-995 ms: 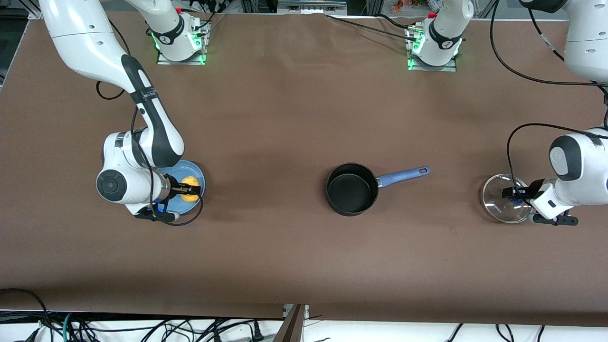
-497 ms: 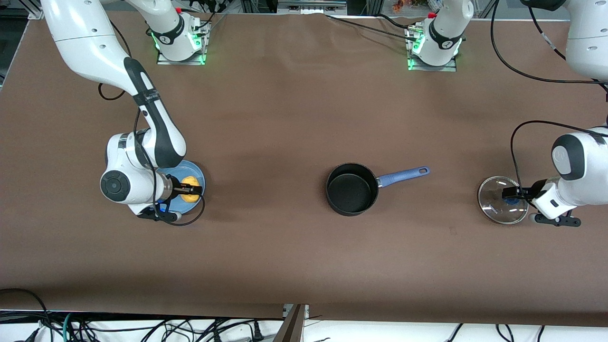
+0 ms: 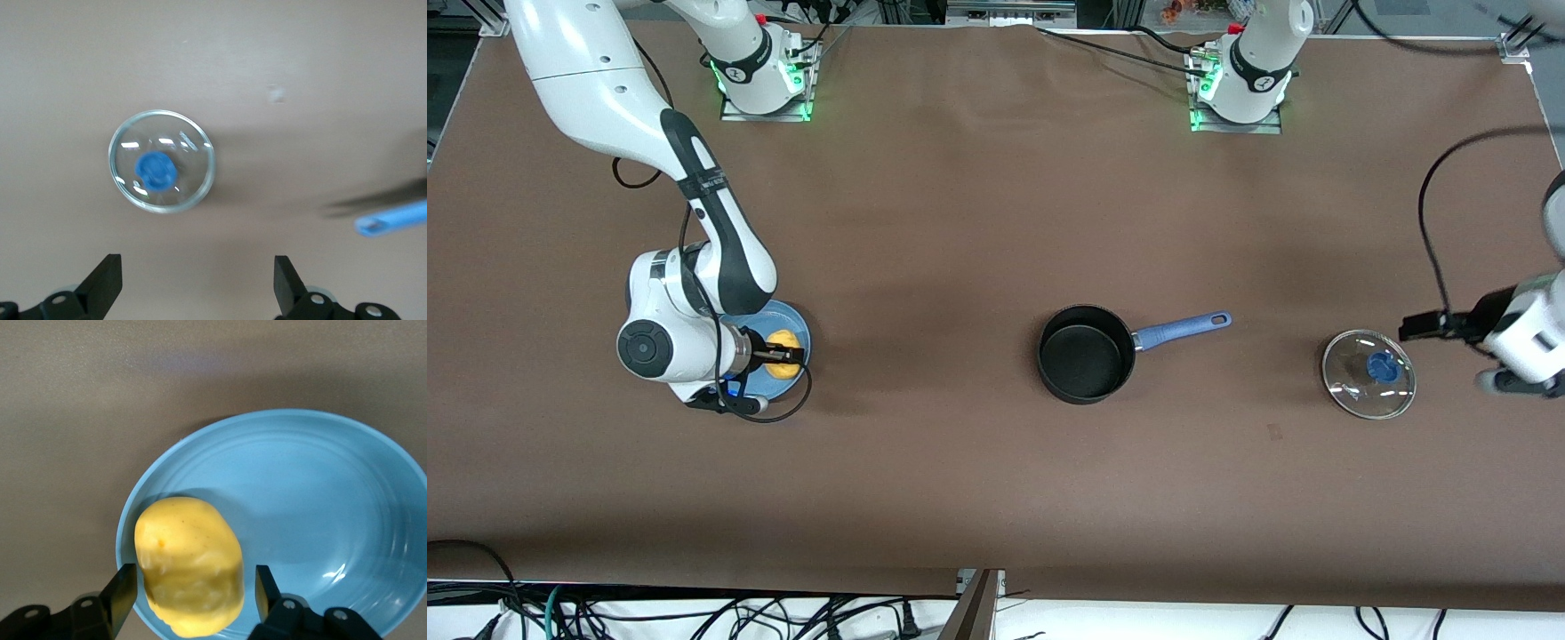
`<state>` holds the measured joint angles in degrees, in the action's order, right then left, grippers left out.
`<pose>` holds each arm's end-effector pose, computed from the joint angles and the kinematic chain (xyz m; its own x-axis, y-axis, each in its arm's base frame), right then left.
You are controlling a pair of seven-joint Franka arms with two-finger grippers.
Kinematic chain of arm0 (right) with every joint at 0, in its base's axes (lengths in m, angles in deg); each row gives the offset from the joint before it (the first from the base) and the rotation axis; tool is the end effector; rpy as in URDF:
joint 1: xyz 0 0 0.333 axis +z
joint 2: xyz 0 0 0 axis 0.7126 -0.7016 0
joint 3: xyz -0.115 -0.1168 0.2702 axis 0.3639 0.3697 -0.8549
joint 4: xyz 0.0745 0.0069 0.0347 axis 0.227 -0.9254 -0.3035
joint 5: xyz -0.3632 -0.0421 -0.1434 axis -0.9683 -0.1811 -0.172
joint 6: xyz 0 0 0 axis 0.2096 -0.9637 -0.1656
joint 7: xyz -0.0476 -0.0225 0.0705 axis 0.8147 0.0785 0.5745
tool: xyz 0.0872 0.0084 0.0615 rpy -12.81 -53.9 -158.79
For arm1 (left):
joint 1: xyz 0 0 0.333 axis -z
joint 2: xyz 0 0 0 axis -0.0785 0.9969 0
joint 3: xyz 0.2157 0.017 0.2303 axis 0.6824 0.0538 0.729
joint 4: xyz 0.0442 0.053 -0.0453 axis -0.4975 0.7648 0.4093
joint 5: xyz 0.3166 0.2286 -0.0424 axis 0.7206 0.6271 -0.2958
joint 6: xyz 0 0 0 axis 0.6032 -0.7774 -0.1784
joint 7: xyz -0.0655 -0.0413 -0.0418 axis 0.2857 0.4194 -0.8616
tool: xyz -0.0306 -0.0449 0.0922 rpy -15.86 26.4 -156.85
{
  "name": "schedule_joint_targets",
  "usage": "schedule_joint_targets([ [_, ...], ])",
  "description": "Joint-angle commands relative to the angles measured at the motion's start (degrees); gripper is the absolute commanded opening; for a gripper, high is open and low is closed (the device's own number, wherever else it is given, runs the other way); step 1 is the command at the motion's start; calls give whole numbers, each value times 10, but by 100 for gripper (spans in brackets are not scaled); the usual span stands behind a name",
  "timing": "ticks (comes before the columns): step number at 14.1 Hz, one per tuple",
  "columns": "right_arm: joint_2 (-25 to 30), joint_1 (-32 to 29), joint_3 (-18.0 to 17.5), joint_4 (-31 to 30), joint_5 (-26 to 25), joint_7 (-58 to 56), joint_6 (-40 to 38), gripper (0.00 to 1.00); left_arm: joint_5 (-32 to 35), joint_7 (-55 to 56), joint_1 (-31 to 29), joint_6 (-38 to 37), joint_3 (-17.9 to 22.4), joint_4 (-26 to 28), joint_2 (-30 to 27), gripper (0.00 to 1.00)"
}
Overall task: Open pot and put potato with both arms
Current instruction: 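Grasp the yellow potato with the right gripper while the left gripper withdraws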
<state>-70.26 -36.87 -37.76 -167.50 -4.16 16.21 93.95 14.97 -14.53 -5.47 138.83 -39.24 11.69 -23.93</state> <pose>0.6535 0.1227 0.2058 0.9674 -0.0978 -0.2337 -0.1052 -0.9943 -0.0194 0.6418 0.0883 0.4809 0.9911 0.0195 -0.1320 0.0227 -0.9995 0.0229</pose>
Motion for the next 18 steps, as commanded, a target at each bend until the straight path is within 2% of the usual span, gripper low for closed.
schedule_joint_targets([
  [1,3,4,-1,-9,3,11,11,75,-20,53,9,-54,1,-2,-58,100],
  [2,3,5,-1,-9,3,15,11,70,-18,69,19,-72,1,-2,-76,100],
  [3,3,5,-1,-9,3,15,11,54,-13,79,28,-84,1,-1,-87,100],
  [4,3,5,-1,-7,3,15,11,32,-12,85,34,-95,1,-3,-93,100],
  [5,4,3,-1,-5,3,15,8,17,-12,85,36,-105,0,-5,-92,100],
  [6,5,0,-1,-4,3,14,6,11,-13,85,36,-113,-1,-11,-89,100],
  [9,10,-5,0,13,5,4,-5,11,-12,85,50,-117,-3,-15,-86,100],
  [12,18,-11,-1,46,19,9,-60,11,-12,84,47,-125,-1,-15,-86,100],
  [15,24,-9,-2,94,89,37,-125,11,-12,83,43,-127,1,-18,-86,100],
  [18,23,9,-18,142,139,122,-143,11,-13,82,44,-128,2,-20,-86,100],
])
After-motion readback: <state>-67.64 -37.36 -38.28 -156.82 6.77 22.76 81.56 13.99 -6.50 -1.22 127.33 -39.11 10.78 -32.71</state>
